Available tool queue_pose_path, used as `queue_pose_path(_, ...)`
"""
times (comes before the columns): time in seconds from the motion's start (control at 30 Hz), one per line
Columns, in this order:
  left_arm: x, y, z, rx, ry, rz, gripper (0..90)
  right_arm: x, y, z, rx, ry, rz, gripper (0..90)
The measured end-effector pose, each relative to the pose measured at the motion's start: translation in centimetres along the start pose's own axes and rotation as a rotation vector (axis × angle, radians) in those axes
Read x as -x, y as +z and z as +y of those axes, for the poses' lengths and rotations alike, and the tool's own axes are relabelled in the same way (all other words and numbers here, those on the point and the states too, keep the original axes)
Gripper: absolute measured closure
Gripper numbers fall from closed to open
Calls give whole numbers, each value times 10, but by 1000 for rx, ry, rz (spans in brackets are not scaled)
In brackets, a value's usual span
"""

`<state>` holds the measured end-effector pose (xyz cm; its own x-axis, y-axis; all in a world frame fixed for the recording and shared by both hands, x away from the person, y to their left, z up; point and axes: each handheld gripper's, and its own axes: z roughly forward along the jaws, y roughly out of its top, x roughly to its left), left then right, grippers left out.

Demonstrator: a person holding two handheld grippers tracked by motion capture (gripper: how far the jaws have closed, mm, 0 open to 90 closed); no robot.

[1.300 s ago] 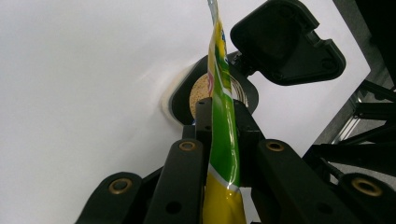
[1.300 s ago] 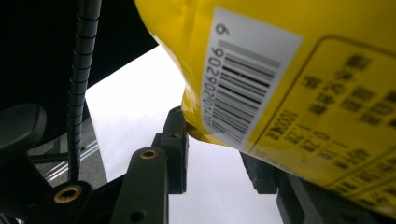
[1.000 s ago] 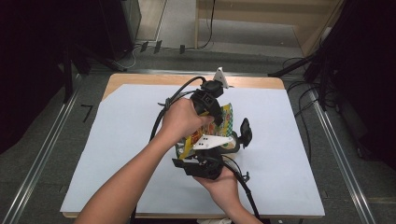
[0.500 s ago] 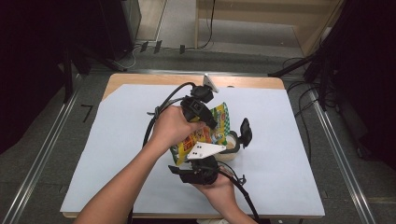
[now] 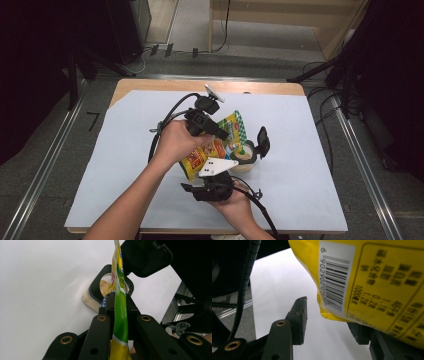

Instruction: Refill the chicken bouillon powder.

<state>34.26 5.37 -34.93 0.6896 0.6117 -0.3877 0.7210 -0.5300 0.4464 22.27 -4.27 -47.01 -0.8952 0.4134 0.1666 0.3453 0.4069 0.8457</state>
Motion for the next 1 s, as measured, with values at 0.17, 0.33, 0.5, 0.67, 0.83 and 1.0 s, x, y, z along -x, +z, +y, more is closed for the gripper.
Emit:
queue_pose_path(0.17,-4,-1,-8,33,-3,-25,891,4,0,-4,8,23,12,534)
queue_pose_path(0.33,-8,-7,-16,93,5,-61,894,11,-3,-5,14,58,10,526)
queue_pose_path(0.5,-12,-9,-25,144,7,-94,895,13,-4,-6,0,56,-7,522)
queue_pose_path(0.67,-15,-13,-34,178,24,-95,894,14,-3,-9,-16,45,-21,512)
queue_pose_path(0.83,-15,-14,-37,182,31,-96,894,17,-4,-13,-23,60,-30,504)
queue_pose_path(1.0,-18,-17,-44,187,24,-104,894,15,-3,-14,-42,38,-35,500)
